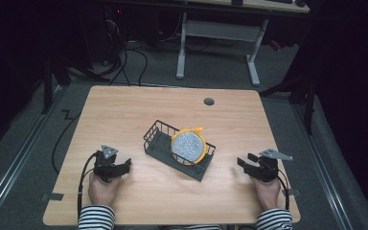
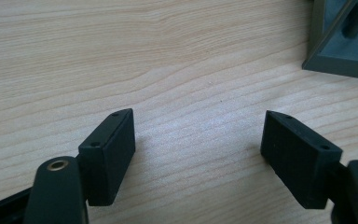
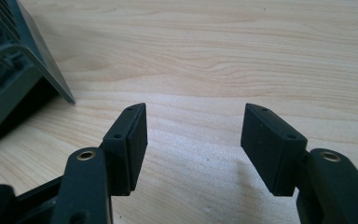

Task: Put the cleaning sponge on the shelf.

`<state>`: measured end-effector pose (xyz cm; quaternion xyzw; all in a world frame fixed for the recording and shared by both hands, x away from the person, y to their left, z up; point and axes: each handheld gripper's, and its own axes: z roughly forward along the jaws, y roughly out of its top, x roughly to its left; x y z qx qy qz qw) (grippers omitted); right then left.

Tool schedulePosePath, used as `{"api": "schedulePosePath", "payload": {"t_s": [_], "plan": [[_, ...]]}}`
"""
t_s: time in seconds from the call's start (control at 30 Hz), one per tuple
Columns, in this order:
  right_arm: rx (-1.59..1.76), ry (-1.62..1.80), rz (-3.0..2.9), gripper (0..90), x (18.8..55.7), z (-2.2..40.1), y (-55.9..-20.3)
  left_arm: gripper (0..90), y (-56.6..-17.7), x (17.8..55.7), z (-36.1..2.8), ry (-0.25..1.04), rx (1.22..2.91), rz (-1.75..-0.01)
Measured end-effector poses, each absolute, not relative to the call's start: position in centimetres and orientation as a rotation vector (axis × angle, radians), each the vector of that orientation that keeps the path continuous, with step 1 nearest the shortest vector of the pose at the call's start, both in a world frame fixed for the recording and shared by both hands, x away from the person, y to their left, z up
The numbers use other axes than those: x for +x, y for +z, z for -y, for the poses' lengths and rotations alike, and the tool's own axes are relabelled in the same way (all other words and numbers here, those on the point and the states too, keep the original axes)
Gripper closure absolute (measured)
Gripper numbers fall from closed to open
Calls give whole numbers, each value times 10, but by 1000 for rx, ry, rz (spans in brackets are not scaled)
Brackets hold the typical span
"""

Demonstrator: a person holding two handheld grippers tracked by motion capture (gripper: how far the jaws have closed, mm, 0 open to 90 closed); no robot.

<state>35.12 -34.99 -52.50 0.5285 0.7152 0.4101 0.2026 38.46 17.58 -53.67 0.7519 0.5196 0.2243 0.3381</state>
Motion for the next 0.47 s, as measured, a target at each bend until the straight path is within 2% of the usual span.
{"api": "schedulePosePath", "payload": {"t_s": [0.47], "plan": [[1415, 885, -2093, 361, 355, 331, -530, 269, -537, 384, -176, 582, 1958, -1354]]}}
